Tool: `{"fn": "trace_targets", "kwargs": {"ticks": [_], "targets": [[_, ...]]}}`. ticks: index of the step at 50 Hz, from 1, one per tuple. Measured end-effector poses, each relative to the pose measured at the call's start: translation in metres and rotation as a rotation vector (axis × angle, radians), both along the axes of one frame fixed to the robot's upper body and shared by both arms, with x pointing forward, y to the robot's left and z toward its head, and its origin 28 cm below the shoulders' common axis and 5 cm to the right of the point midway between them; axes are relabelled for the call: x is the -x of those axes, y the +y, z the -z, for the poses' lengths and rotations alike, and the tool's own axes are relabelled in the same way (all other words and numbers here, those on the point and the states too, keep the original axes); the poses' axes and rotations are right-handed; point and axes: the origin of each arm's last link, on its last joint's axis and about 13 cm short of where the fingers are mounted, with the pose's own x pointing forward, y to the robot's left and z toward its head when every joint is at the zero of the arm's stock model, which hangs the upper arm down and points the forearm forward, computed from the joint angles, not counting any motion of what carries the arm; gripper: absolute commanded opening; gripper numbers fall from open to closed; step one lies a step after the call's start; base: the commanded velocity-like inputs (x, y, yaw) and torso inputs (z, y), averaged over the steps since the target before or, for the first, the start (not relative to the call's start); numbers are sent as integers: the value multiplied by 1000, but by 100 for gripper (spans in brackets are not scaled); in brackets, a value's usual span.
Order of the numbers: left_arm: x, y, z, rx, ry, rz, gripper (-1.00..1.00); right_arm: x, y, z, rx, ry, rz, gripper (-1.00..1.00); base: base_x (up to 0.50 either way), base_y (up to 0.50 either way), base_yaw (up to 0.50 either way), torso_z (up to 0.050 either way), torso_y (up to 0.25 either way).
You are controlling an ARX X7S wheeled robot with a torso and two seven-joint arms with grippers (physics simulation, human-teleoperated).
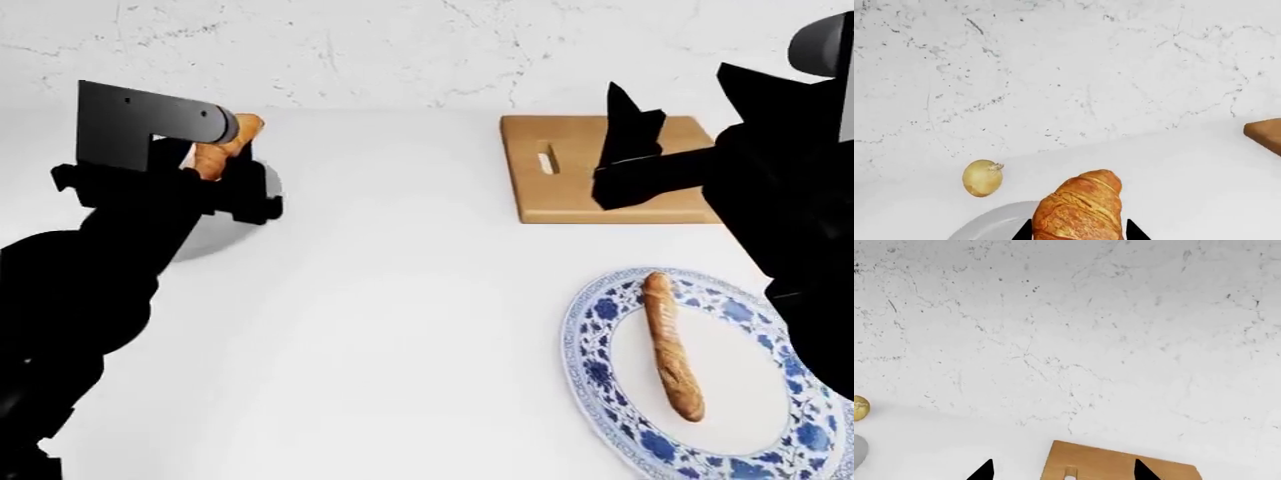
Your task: From the different types of pastries on the counter, select a croissant and place it on the cutting board. Then retrieve a jar of jam from the cabinet and place it alongside the croissant on the cutting board.
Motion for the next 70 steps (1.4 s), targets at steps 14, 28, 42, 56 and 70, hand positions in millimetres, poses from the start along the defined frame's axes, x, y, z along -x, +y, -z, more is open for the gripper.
{"fn": "trace_targets", "kwargs": {"ticks": [14, 28, 42, 56, 70], "targets": [[15, -12, -20, -8, -103, 29, -100, 0, -2, -3, -12, -33, 17, 100, 0, -500, 0, 0, 38], [18, -15, -24, -12, -141, 51, -100, 1, -3, -5, -25, -60, 25, 100, 0, -500, 0, 0, 250], [19, -17, -23, -14, -150, 65, -100, 0, -3, -5, -32, -68, 29, 100, 0, -286, 0, 0, 41], [20, -18, -21, -23, -148, 71, -100, 0, -3, -3, -35, -64, 22, 100, 0, -451, 0, 0, 114], [24, -20, -23, -15, -160, 81, -100, 2, -6, -2, -49, -71, 29, 100, 0, -195, 0, 0, 0]]}}
